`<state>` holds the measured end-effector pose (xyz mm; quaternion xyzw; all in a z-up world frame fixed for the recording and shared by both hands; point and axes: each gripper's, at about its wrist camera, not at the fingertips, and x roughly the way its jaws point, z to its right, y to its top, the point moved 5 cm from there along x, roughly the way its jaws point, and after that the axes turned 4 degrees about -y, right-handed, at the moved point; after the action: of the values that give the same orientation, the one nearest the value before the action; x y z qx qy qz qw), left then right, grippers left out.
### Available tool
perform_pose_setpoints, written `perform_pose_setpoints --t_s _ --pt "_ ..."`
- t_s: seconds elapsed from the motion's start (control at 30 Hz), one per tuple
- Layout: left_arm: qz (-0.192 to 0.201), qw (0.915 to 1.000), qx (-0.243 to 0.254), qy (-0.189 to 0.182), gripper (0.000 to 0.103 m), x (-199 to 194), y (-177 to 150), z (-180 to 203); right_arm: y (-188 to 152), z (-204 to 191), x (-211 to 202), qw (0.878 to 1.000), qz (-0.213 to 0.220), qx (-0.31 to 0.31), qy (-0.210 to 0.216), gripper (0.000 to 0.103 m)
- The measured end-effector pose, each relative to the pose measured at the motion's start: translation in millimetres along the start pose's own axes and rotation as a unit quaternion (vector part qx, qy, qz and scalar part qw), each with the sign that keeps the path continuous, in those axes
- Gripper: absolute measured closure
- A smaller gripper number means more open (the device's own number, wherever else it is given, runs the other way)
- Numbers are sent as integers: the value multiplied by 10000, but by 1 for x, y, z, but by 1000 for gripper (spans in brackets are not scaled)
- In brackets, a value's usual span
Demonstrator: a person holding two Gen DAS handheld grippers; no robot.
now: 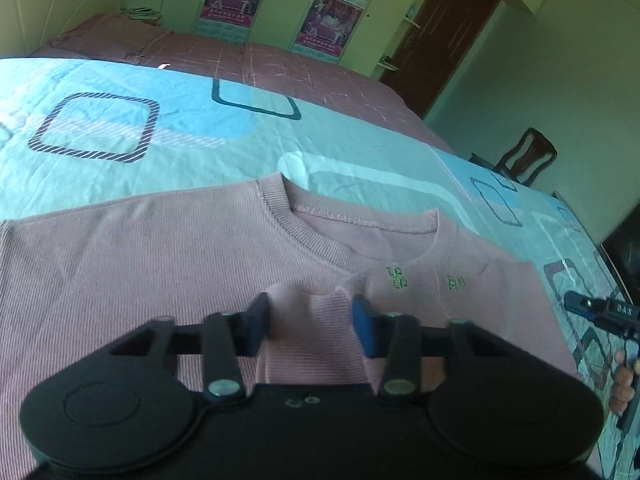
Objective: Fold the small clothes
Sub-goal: 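Lower the sleeve onto the body and open the right tool, then move the left tool to the other sleeve cuff and grasp it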
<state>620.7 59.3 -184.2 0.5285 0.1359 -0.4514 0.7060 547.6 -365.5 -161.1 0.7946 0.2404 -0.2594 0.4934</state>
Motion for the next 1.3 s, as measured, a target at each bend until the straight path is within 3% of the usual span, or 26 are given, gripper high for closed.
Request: perform_pose_setpoints --t_s 0.13,0.2,0.27,0.37,0.5,0.53,0.57,0.63,0.67,0.73,0.77,0.83,0.97,1.07,1.13,1.2,1.3 --pt "326 9993 152 92 97 0 -6 2 7 15 37 9967 -481 567 336 74" --pt "1187 9928 119 67 98 -24 -7 4 8 17 41 9963 -456 592 432 74" --pt "1408 9891 39 435 98 -33 -12 0 8 17 40 9971 -426 493 388 74" --pt "1050 9924 -106 637 98 -18 -24 -8 4 12 39 9989 -361 152 270 74" --pt "959 9928 -99 713 97 -15 -19 -10 5 4 39 9989 -371 24 281 74" --pt "938 9929 -74 723 97 -14 -19 -9 4 2 42 9990 -365 -200 138 77" --pt "917 9930 -54 739 94 -18 -21 -10 3 0 45 9982 -310 -501 -95 93" --pt "906 9933 -91 718 88 -20 -20 -14 5 -1 46 9976 -298 -580 -217 95" --pt "949 9925 -135 759 79 -25 -20 -15 7 0 46 9976 -311 -565 -268 94" --pt "1243 9850 -23 1200 54 -43 -19 -11 11 -1 35 9957 -35 -668 -636 92" --pt "1456 9807 204 1291 36 -52 -18 -2 14 -5 26 9945 157 -788 -671 89" --pt "1495 9804 720 1059 35 -54 -15 24 13 -20 21 9930 241 -1067 -454 88" --pt "942 9823 1429 756 35 -18 -15 68 -9 -63 40 9804 -126 -1959 -159 88" --pt "251 9807 1530 1191 32 13 -23 60 -12 -42 49 9749 -108 -2053 -862 88" --pt "459 9843 1321 1076 37 -2 -25 53 -7 -23 40 9745 -194 -1902 -1175 86" --pt "692 9859 1199 943 38 -20 -29 54 -3 -12 14 9818 -39 -1677 -894 86" --pt "890 9869 1134 728 36 -35 -43 66 -20 -22 -22 9833 39 -1756 -484 86"
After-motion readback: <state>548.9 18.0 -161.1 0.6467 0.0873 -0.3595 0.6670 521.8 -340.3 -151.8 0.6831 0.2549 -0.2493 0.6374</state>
